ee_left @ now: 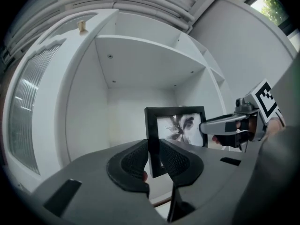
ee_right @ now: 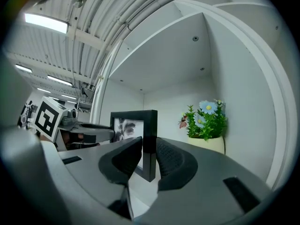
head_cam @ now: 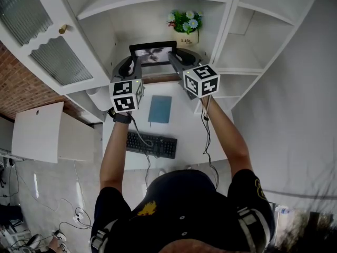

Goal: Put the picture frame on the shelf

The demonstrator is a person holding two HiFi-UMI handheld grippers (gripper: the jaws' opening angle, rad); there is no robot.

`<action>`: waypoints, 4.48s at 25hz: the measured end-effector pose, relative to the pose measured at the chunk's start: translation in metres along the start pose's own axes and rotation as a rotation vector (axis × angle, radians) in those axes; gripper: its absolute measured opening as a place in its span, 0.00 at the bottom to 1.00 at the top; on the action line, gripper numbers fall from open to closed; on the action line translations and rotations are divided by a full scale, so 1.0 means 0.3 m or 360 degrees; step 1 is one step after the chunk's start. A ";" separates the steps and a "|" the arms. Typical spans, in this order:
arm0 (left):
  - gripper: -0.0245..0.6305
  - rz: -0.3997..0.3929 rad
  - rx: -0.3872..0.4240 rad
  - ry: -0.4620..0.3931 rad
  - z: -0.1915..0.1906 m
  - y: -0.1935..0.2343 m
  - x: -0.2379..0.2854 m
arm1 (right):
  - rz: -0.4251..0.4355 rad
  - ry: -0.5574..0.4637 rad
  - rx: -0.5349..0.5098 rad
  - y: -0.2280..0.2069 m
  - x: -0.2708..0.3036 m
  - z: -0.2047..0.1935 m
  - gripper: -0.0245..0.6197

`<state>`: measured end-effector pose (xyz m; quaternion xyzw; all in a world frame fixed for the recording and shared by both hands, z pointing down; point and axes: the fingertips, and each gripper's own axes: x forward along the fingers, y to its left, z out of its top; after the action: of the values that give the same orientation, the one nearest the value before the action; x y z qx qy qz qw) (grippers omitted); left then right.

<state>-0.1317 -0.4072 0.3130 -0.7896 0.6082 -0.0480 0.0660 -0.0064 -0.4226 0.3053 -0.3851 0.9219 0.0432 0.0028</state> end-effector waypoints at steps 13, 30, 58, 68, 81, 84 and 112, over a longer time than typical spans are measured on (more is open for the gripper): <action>0.17 0.0000 0.0075 0.0215 -0.085 0.009 0.032 | -0.0015 0.0167 -0.0020 -0.008 0.039 -0.079 0.17; 0.17 -0.0023 0.0089 0.0269 -0.105 0.010 0.046 | -0.0070 0.0246 -0.0102 -0.011 0.048 -0.084 0.17; 0.19 0.0003 0.0228 0.0338 -0.123 0.031 0.079 | -0.0107 0.0350 -0.0196 -0.027 0.086 -0.092 0.18; 0.19 0.0007 0.0225 0.0321 -0.112 0.040 0.083 | -0.0144 0.0346 -0.0215 -0.041 0.094 -0.089 0.19; 0.19 -0.0018 0.0203 0.0313 -0.118 0.039 0.097 | -0.0147 0.0342 -0.0199 -0.054 0.105 -0.102 0.19; 0.19 -0.0014 0.0200 0.0313 -0.123 0.040 0.097 | -0.0146 0.0345 -0.0199 -0.054 0.105 -0.106 0.19; 0.19 -0.0027 0.0212 0.0303 -0.121 0.039 0.098 | -0.0144 0.0343 -0.0207 -0.054 0.109 -0.113 0.19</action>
<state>-0.1411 -0.4402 0.3469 -0.7804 0.6005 -0.1637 0.0597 -0.0170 -0.4598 0.3366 -0.4281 0.8938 0.0610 -0.1192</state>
